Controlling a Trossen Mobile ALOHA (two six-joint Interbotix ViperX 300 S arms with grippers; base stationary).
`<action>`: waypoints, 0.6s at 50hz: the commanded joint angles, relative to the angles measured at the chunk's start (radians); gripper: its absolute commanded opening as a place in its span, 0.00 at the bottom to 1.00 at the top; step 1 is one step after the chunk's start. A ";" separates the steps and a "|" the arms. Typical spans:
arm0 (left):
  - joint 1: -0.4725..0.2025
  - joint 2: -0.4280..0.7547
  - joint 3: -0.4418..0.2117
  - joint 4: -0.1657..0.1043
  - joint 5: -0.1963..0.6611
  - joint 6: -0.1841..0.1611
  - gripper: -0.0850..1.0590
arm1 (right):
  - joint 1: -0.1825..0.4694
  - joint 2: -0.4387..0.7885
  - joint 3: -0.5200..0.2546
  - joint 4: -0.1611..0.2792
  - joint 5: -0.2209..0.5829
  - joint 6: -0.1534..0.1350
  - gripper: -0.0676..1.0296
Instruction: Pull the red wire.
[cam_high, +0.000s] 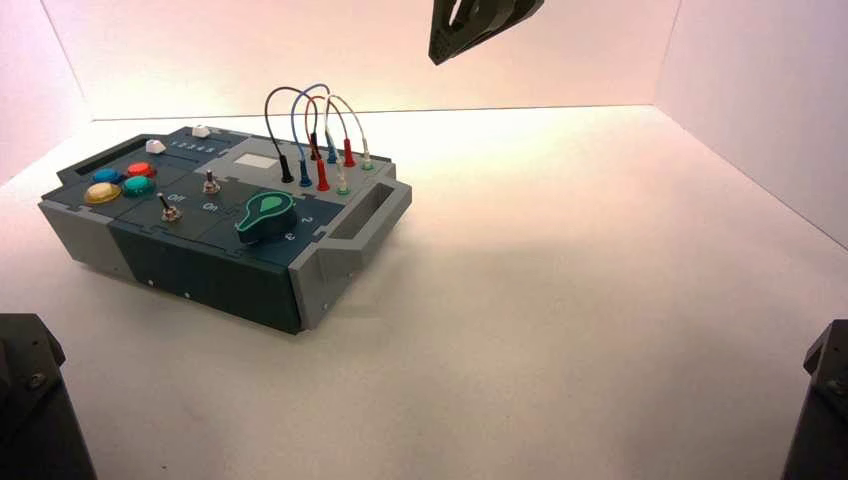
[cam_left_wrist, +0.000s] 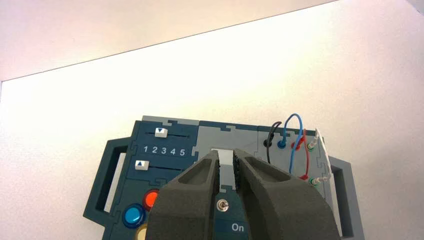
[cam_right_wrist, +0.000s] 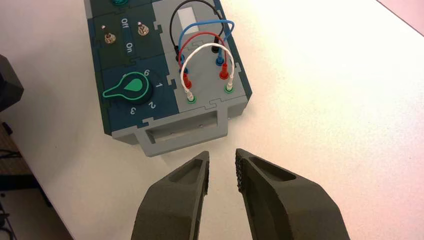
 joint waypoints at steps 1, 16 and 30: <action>-0.005 -0.002 -0.015 0.002 -0.006 0.002 0.23 | 0.006 -0.009 -0.034 0.002 -0.006 0.000 0.34; -0.005 -0.002 -0.015 0.002 -0.005 0.002 0.23 | 0.006 -0.009 -0.032 -0.003 -0.005 -0.002 0.34; -0.005 0.000 -0.017 0.005 -0.005 0.003 0.23 | 0.028 -0.006 -0.035 0.005 0.000 -0.002 0.34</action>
